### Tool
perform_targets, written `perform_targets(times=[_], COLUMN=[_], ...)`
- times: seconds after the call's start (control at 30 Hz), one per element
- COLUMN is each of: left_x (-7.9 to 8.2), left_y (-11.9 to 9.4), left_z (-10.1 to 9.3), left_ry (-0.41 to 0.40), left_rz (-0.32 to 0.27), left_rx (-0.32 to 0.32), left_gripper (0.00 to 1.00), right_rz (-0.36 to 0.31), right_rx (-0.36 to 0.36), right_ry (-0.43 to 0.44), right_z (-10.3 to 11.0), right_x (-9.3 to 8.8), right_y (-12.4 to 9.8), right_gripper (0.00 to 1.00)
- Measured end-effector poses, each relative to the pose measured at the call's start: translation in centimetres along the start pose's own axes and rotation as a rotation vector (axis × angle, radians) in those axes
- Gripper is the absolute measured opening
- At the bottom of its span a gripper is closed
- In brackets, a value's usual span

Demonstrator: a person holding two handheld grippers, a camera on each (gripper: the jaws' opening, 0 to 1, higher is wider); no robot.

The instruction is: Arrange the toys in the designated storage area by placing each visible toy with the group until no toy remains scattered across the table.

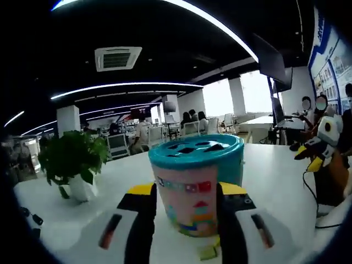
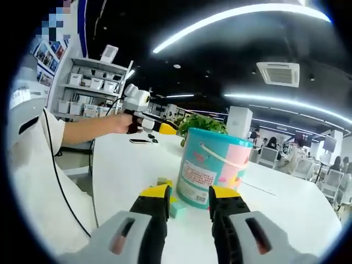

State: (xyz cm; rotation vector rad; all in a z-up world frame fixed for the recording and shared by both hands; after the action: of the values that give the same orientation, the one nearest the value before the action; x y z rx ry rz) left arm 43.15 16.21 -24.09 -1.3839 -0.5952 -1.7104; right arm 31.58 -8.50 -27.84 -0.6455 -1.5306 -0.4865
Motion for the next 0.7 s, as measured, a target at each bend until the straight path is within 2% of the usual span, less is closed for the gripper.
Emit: perform_targets(times=[0.1, 0.13, 0.17, 0.3, 0.5, 0.57, 0.7], left_x=[-0.6, -0.6, -0.9, -2.8, -5.4, -6.1, -7.3], left_y=[-0.4, -0.6, -0.7, -0.9, -0.6, -0.6, -0.5], left_z=[0.0, 0.2, 0.0, -0.6, -1.8, -2.2, -2.9], left_ry=[-0.020, -0.046, -0.053, -0.027, 0.013, 0.038, 0.005], left_rz=[-0.002, -0.026, -0.032, 0.006, 0.060, 0.072, 0.093], left_rx=[0.016, 0.047, 0.050, 0.074, 0.078, 0.084, 0.080], left_gripper=[0.43, 0.42, 0.41, 0.42, 0.50, 0.49, 0.50], right_rz=[0.002, 0.003, 0.003, 0.004, 0.005, 0.005, 0.005], right_rx=[0.002, 0.002, 0.002, 0.001, -0.001, -0.004, -0.004], right_ry=[0.001, 0.000, 0.000, 0.002, 0.006, 0.004, 0.003], right_z=[0.1, 0.1, 0.1, 0.0, -0.1, -0.2, -0.1], right_x=[-0.1, -0.1, -0.1, -0.2, -0.3, -0.3, -0.3], right_y=[0.1, 0.1, 0.1, 0.2, 0.2, 0.2, 0.2], right_gripper=[0.28, 0.28, 0.28, 0.28, 0.28, 0.28, 0.28])
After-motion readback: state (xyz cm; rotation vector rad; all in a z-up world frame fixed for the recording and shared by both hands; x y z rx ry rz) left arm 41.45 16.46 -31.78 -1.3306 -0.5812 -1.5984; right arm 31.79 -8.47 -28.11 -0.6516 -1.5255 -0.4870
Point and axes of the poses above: the point that each gripper's makers call its tool centre point, and the gripper's own axes: y roughly forward along the fingers, z roughly to its left, x roughly out of its top, the point moved 2 cm from there along -y, roughly backward along the fingers, and after that the axes turned 10 degrees about y, right-handed, at the moved point
